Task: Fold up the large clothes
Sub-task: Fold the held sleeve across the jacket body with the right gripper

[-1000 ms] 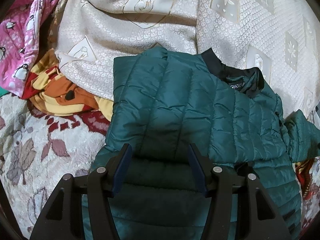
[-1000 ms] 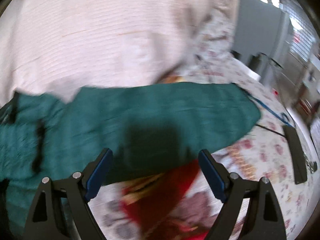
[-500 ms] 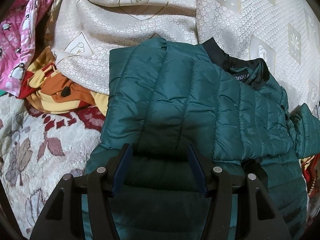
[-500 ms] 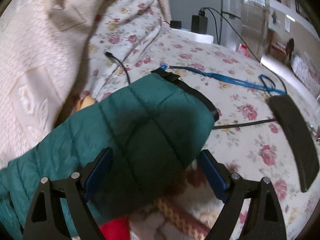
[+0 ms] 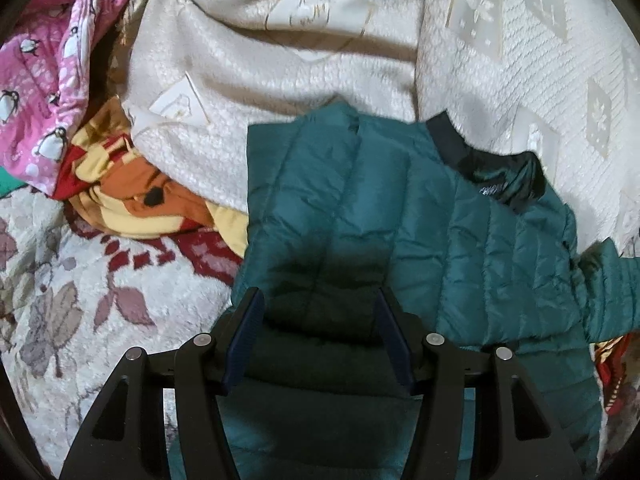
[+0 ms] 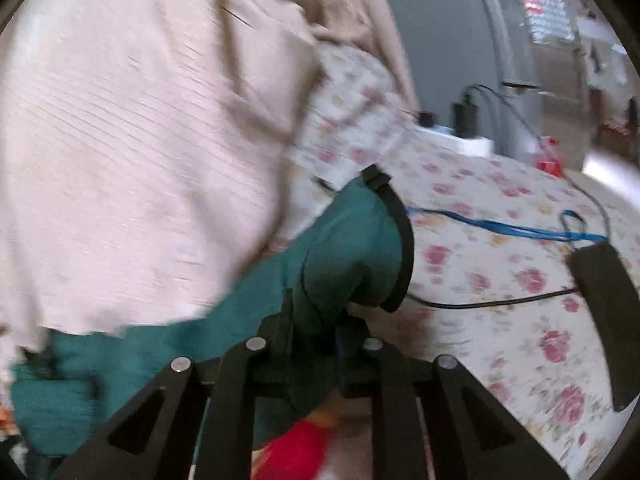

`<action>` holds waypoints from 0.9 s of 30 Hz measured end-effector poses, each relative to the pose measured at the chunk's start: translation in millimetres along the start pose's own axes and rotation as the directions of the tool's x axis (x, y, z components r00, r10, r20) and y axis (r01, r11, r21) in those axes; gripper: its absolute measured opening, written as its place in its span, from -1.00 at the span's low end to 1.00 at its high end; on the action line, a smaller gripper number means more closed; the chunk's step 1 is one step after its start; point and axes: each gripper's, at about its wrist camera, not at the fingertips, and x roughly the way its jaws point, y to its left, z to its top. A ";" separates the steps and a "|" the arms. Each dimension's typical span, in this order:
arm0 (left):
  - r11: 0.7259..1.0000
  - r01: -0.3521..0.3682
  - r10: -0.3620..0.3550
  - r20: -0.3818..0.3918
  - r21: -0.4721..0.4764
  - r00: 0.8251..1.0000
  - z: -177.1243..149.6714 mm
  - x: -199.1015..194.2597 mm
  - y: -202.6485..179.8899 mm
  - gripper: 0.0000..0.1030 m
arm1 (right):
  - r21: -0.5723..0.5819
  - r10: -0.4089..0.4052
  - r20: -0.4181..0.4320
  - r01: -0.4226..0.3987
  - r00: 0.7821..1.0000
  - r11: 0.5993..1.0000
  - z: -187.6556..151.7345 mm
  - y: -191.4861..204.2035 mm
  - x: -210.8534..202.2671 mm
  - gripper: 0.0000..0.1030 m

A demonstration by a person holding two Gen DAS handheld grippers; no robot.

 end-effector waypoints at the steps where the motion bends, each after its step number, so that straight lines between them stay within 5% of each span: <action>1: 1.000 0.003 -0.003 0.006 0.003 1.000 1.5 -4.1 0.2 -0.24 | -0.011 0.049 0.006 -0.049 0.999 0.999 1.9 11.1 -10.6 -0.71; 7: 0.999 0.008 -0.008 -0.001 0.045 1.000 8.6 -25.1 0.9 -0.24 | -0.149 0.247 0.010 -0.243 0.969 0.959 1.6 92.8 -50.2 -0.74; 13: 1.000 0.011 -0.011 -0.012 0.009 1.000 12.9 -35.7 20.6 -0.24 | -0.265 0.414 -0.100 -0.425 0.905 0.866 -25.7 194.7 -56.3 -0.77; 18: 0.999 -0.028 0.028 -0.007 -0.018 1.000 9.4 -26.2 36.8 -0.24 | -0.359 0.478 -0.259 -0.543 0.839 0.759 -79.1 288.3 -48.0 -0.77; 21: 0.999 -0.029 0.028 -0.029 -0.025 0.999 8.7 -15.8 42.8 -0.24 | -0.381 0.475 -0.345 -0.584 0.809 0.717 -114.7 334.9 -31.2 -0.78; 27: 0.999 -0.024 0.023 -0.025 -0.049 0.999 11.5 -10.1 53.7 -0.24 | -0.319 0.491 -0.504 -0.681 0.711 0.659 -188.8 410.8 6.4 -0.78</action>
